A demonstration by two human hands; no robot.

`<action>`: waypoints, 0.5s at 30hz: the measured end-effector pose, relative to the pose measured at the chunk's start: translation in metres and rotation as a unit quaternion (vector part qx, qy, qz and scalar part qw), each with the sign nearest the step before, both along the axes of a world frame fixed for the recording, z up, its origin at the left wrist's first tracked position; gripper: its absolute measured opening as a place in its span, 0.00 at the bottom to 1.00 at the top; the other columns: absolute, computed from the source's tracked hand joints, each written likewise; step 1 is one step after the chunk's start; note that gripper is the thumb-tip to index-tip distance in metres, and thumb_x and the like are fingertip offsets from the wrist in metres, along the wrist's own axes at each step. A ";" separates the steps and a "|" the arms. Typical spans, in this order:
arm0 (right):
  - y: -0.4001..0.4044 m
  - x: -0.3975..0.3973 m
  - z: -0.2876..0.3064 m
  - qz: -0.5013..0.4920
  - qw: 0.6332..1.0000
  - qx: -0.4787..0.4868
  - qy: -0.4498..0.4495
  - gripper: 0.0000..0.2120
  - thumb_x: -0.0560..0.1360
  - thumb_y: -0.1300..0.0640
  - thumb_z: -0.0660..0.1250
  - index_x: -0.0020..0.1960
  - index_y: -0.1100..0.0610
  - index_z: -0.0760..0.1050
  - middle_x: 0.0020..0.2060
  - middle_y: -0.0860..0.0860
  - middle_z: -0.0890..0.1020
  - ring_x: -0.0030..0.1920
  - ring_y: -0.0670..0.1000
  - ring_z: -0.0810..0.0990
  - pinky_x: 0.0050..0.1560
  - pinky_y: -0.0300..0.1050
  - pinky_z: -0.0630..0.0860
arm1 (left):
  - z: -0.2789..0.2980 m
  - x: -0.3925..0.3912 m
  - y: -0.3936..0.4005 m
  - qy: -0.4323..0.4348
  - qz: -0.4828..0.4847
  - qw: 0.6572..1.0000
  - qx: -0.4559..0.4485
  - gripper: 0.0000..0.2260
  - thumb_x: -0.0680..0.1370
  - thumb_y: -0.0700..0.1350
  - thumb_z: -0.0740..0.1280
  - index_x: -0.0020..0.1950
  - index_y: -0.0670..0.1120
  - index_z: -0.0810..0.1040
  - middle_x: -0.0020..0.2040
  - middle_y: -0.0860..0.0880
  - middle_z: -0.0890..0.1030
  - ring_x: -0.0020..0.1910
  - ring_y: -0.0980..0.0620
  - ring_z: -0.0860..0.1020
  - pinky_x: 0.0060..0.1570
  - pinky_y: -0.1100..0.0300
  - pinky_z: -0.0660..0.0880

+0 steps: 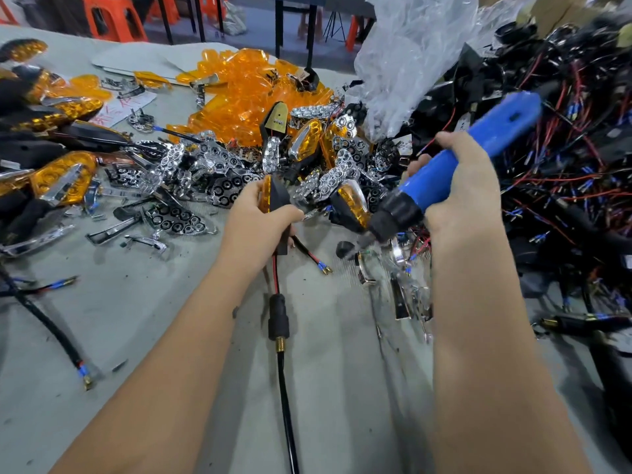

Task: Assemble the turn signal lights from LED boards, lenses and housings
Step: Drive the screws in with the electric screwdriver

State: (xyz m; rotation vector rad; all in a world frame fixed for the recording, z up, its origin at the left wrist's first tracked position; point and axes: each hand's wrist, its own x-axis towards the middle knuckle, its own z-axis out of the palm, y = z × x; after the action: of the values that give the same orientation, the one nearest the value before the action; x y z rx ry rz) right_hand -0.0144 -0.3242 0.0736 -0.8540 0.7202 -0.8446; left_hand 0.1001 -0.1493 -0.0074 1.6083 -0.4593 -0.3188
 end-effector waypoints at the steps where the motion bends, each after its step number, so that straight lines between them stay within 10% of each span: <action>1: -0.002 0.000 0.001 0.015 1.000 -0.002 0.024 0.06 0.75 0.62 0.68 0.46 0.61 0.71 0.30 0.54 0.75 0.26 0.51 0.76 0.31 0.42 0.77 | 0.000 0.000 0.000 -0.008 -0.003 1.000 0.008 0.09 0.72 0.43 0.73 0.47 0.51 0.74 0.38 0.48 0.80 0.33 0.51 0.80 0.36 0.51 0.80; 10: -0.013 0.003 -0.005 0.076 0.930 -0.213 0.291 0.23 0.70 0.67 0.71 0.64 0.60 0.69 0.51 0.59 0.78 0.36 0.54 0.78 0.35 0.47 0.79 | 0.002 -0.002 0.002 0.004 -0.011 1.000 -0.015 0.09 0.74 0.41 0.73 0.48 0.48 0.73 0.38 0.46 0.80 0.32 0.51 0.79 0.34 0.53 0.81; 15: -0.010 0.012 -0.023 0.049 0.875 -0.310 0.368 0.39 0.68 0.68 0.74 0.75 0.52 0.63 0.57 0.49 0.73 0.54 0.56 0.77 0.57 0.57 0.78 | 0.004 -0.003 0.003 -0.001 -0.016 1.000 -0.001 0.09 0.75 0.43 0.72 0.49 0.48 0.73 0.40 0.44 0.80 0.31 0.53 0.79 0.32 0.57 0.78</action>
State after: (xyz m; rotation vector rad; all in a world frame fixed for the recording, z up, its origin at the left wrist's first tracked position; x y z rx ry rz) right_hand -0.0023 -0.3344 0.0503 -1.8354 1.0706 -0.6466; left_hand 0.0967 -0.1463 -0.0034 1.6007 -0.4863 -0.3412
